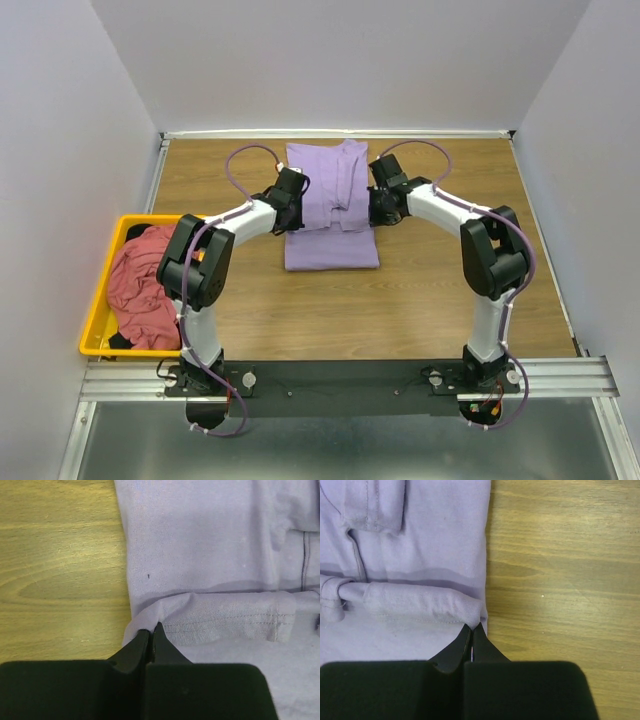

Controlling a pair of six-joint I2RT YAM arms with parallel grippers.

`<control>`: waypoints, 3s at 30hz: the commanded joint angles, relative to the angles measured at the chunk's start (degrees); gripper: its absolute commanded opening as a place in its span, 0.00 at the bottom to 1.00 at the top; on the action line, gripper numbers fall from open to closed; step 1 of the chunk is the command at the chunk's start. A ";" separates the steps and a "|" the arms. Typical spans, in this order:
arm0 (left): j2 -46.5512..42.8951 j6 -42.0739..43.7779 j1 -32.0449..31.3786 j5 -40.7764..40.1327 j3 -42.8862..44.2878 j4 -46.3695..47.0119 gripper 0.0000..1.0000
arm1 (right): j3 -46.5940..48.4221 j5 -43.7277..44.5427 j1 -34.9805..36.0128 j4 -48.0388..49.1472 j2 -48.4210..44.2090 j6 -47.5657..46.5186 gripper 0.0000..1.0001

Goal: Fold and stack the t-shirts
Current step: Fold the tshirt

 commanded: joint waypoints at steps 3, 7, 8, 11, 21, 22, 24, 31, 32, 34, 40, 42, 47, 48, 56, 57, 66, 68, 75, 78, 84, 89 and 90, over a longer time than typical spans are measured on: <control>1.20 1.42 0.78 -3.49 1.13 1.93 0.07 | 0.68 3.81 -0.58 2.30 1.90 -1.69 0.04; -0.20 2.12 0.78 -3.05 1.31 1.84 0.29 | -0.02 3.37 -0.58 2.56 0.41 -1.69 0.21; -0.82 2.12 0.69 -3.22 1.39 1.66 0.34 | -0.11 2.93 -0.57 2.65 -0.90 -2.38 0.28; -3.72 2.12 0.69 -3.57 1.39 1.31 0.43 | -0.20 3.54 -0.22 2.74 -3.79 -3.53 0.41; -19.35 -3.40 -3.70 -1.39 -6.13 0.25 0.42 | -3.44 -2.95 5.92 6.68 -8.82 -6.17 0.36; -19.37 -4.20 -3.71 -1.38 -6.16 0.26 0.42 | -3.80 -2.96 5.93 6.70 -8.47 -6.00 0.36; -21.21 -5.34 -5.20 1.78 -10.89 3.50 0.34 | -4.32 -5.59 7.42 8.36 -7.68 -5.29 0.28; -16.75 -9.13 -7.13 7.94 -20.75 14.22 0.09 | -4.94 -10.87 9.62 14.33 -1.62 -4.15 0.18; -15.95 -9.47 -7.40 8.12 -21.10 14.75 0.09 | -4.59 -11.13 9.71 14.60 -0.83 -4.06 0.18; -14.53 -9.57 -8.19 8.38 -21.28 14.93 0.09 | -3.98 -11.22 9.62 14.78 1.11 -3.97 0.17; -12.86 -10.45 -8.98 8.38 -24.09 14.93 0.09 | -0.47 -7.98 9.62 14.87 6.12 -5.46 0.16; -12.69 -9.83 -8.98 8.38 -24.79 14.67 0.09 | 2.24 -4.99 9.18 14.87 7.52 -7.48 0.16; -14.18 -9.83 -9.16 8.38 -26.73 14.06 0.09 | 10.42 0.11 4.62 14.52 12.09 -10.39 0.17; -14.53 -9.92 -9.24 8.38 -27.34 13.97 0.09 | 11.83 2.03 4.18 14.43 12.71 -11.17 0.17; -17.52 -8.60 -9.07 6.27 -23.06 11.07 0.10 | 16.95 -0.14 2.85 14.25 6.84 -10.92 0.20; -17.78 -8.16 -8.89 6.27 -22.08 10.98 0.11 | 14.86 -0.93 2.77 14.17 4.13 -10.13 0.20; -10.15 -3.77 -3.45 8.12 -9.96 10.19 0.13 | -0.80 -6.03 2.24 15.22 -7.76 -6.96 0.20; -6.11 -2.45 -2.22 8.38 -6.10 10.10 0.12 | -4.23 -6.82 1.98 15.75 -9.87 -6.79 0.20; 9.71 1.06 2.79 11.72 10.14 6.06 0.11 | -10.29 -7.44 1.36 16.63 -14.09 -5.73 0.20; 13.67 1.16 5.08 10.84 16.41 3.86 0.10 | -10.92 -7.62 1.01 16.63 -15.06 -5.56 0.20; 7.72 0.54 8.25 13.56 17.49 4.47 0.22 | -10.30 -12.52 -1.71 18.03 -13.83 -3.37 0.20; 0.94 -0.33 8.68 20.39 6.52 12.62 0.26 | -7.85 -26.90 -6.62 24.43 -7.79 1.72 0.20; 1.02 -0.42 8.69 21.81 5.36 13.87 0.25 | -7.32 -26.95 -7.16 25.58 -6.20 1.74 0.19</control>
